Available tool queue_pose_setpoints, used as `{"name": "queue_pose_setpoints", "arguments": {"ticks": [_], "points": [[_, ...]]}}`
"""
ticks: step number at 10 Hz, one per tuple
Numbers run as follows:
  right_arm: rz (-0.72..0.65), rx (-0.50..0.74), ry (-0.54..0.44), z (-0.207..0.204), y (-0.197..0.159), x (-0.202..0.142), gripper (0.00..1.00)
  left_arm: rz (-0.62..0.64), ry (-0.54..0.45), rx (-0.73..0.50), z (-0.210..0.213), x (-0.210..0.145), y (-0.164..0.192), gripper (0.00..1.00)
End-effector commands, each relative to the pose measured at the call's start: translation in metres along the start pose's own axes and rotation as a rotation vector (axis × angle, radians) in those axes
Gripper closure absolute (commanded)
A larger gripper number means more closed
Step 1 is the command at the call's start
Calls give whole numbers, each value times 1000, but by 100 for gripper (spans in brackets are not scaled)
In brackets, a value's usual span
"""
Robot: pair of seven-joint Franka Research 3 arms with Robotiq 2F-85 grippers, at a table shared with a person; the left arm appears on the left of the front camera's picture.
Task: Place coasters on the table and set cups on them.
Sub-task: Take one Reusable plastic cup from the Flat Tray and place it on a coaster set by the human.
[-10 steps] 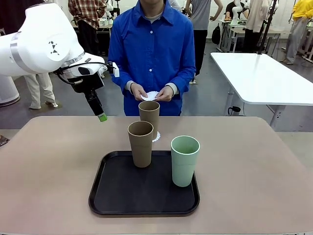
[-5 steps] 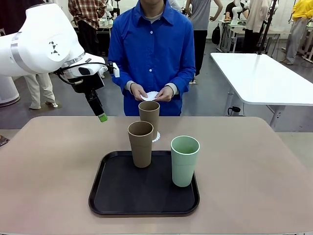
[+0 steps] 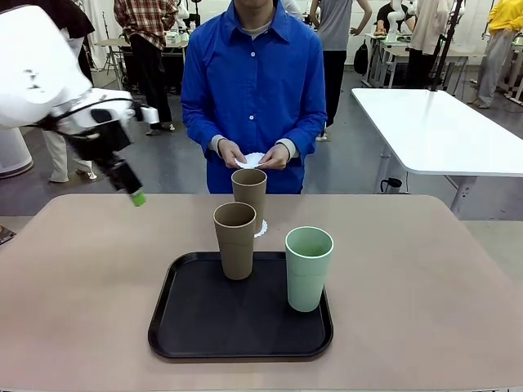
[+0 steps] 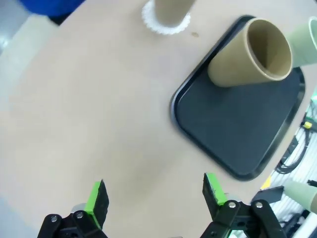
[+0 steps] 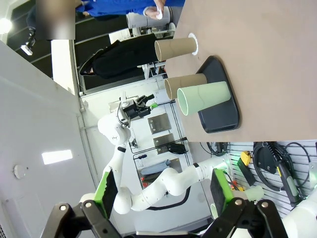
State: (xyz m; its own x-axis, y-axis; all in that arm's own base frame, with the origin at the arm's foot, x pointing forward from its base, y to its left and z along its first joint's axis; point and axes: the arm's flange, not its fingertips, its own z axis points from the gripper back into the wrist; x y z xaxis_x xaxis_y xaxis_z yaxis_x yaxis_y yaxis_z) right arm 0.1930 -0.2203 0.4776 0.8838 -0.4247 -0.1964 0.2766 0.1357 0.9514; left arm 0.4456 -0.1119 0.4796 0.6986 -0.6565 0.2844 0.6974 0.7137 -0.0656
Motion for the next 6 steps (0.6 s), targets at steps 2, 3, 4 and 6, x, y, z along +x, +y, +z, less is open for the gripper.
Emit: {"name": "queue_pose_setpoints", "arguments": {"ticks": [2,3,4,6], "points": [[5,9,2,1,0,0,0,217,82,129,35,-61,22,0],[5,9,2,1,0,0,0,265,112,116,48,-77,24,0],[5,9,2,1,0,0,0,293,123,99,57,-89,24,0],[5,9,2,1,0,0,0,307,108,75,60,-106,18,0]]}}
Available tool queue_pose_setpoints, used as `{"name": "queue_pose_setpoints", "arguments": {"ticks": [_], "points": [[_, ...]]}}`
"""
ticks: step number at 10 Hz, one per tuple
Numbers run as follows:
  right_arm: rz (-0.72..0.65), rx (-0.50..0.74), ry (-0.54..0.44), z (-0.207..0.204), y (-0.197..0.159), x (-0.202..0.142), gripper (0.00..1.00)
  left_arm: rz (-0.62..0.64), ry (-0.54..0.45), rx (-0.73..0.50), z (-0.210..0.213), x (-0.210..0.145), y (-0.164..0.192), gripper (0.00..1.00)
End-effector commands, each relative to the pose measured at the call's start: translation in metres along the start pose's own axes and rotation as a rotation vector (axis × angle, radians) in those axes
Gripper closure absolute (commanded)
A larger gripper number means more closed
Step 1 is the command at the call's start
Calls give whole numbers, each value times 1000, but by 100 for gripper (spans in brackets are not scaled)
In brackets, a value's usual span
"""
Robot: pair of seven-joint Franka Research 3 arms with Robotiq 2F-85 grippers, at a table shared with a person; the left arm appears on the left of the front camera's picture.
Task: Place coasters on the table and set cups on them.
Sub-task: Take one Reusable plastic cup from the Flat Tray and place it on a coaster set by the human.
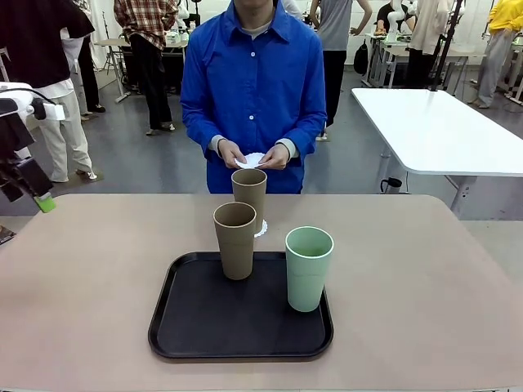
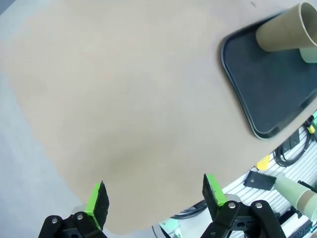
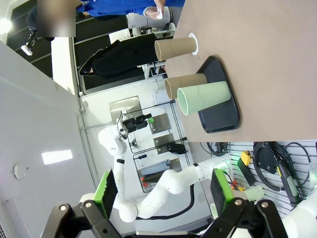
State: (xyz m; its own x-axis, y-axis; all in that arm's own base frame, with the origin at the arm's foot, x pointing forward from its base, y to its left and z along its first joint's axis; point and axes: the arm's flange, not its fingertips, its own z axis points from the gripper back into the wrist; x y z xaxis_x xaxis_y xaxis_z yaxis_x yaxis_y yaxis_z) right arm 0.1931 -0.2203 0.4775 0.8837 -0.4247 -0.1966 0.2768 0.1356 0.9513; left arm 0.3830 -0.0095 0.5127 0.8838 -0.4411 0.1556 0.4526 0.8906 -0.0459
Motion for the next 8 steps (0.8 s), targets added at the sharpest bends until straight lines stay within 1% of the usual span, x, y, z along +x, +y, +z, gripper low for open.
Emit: {"name": "queue_pose_setpoints", "arguments": {"ticks": [1,2,3,4,5,6,7,8], "points": [[5,9,2,1,0,0,0,-9,-29,-34,-7,-13,-18,0],[5,9,2,1,0,0,0,0,0,0,0,0,0,0],[5,9,2,1,0,0,0,0,0,0,0,0,0,0],[5,9,2,1,0,0,0,-10,-3,-9,1,-7,-8,0],[5,9,2,1,0,0,0,-14,-86,-236,2,-14,14,0],[5,9,2,1,0,0,0,-9,-151,-362,9,-32,39,0],[5,9,2,1,0,0,0,33,-199,-505,17,-47,78,0],[5,9,2,1,0,0,0,67,-222,-630,18,-59,112,0]]}}
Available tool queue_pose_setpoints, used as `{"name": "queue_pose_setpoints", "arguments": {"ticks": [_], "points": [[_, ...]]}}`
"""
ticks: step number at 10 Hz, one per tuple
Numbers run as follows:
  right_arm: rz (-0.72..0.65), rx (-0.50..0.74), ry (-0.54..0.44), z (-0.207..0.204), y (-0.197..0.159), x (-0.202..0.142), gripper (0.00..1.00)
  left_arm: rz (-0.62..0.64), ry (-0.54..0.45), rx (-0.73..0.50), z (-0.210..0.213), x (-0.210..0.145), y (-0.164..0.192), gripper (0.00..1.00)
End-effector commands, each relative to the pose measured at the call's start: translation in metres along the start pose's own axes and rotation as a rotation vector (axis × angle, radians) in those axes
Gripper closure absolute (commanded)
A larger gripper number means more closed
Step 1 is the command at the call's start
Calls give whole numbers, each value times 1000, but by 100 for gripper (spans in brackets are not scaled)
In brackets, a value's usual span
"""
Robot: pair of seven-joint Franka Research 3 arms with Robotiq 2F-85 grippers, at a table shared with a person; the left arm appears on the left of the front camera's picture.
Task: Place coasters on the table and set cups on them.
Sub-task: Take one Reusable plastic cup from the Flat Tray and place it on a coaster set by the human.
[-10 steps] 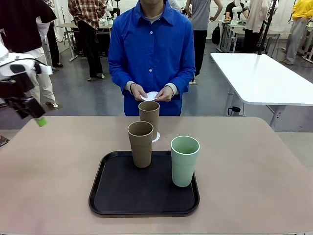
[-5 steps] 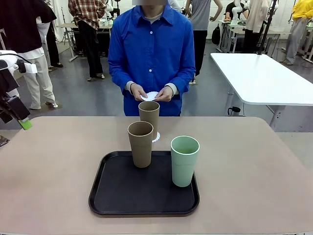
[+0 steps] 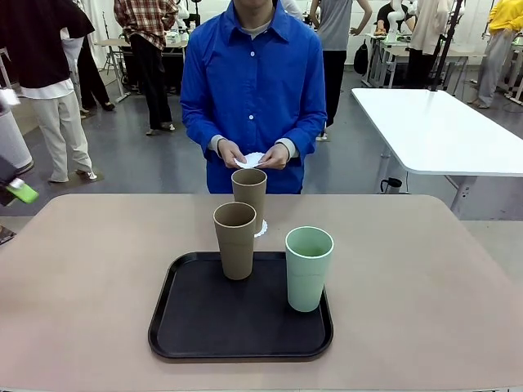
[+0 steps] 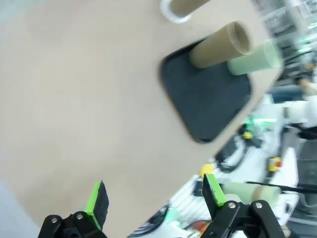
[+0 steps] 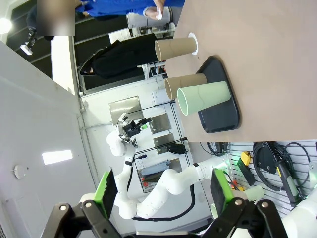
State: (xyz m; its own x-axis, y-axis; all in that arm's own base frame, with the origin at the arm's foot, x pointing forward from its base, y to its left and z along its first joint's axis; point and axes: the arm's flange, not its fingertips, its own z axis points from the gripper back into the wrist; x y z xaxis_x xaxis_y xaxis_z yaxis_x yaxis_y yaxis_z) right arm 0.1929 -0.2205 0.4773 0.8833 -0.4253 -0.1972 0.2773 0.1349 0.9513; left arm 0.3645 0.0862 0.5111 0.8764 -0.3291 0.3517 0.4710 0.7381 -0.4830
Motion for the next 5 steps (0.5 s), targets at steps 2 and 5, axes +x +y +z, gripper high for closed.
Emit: {"name": "queue_pose_setpoints", "arguments": {"ticks": [2,5], "points": [[6,9,3,1,0,0,0,46,-75,-384,46,-12,81,0],[6,9,3,1,0,0,0,173,-124,-564,56,-38,151,0]]}}
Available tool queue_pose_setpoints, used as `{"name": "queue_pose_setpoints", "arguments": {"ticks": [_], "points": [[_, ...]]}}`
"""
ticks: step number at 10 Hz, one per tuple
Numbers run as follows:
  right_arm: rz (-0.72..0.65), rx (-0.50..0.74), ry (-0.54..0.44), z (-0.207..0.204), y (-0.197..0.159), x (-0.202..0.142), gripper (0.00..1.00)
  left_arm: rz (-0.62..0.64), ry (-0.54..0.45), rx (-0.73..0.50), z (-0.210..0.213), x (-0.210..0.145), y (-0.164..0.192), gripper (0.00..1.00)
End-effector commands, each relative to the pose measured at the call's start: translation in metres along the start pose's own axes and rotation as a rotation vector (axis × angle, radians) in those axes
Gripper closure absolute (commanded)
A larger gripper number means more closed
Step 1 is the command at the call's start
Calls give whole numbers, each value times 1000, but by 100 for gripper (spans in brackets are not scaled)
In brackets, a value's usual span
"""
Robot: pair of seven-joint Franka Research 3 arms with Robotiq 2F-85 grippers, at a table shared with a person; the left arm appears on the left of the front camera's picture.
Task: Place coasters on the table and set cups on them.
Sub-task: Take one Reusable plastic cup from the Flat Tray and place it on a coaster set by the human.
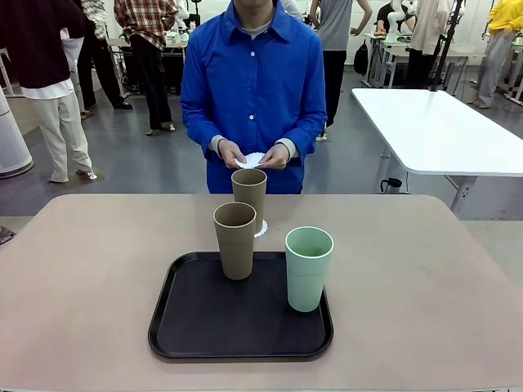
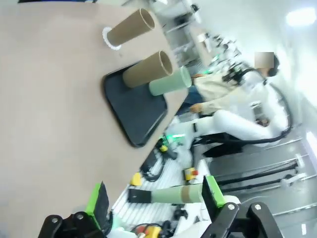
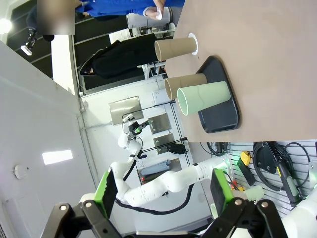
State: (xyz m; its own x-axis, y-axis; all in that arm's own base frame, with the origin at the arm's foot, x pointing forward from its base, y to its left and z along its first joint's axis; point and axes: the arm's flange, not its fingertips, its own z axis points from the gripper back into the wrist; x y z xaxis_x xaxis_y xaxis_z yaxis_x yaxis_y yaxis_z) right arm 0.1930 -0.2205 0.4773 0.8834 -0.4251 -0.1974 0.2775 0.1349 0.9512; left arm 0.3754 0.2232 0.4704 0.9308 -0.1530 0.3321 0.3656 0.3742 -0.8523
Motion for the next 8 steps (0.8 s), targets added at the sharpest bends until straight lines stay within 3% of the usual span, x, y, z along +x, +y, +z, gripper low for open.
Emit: {"name": "queue_pose_setpoints", "arguments": {"ticks": [1,4,8], "points": [[6,9,3,1,0,0,0,60,-45,-100,28,13,35,0],[6,9,3,1,0,0,0,105,-132,-202,49,-12,79,0],[6,9,3,1,0,0,0,122,-173,-200,59,-25,84,0]]}}
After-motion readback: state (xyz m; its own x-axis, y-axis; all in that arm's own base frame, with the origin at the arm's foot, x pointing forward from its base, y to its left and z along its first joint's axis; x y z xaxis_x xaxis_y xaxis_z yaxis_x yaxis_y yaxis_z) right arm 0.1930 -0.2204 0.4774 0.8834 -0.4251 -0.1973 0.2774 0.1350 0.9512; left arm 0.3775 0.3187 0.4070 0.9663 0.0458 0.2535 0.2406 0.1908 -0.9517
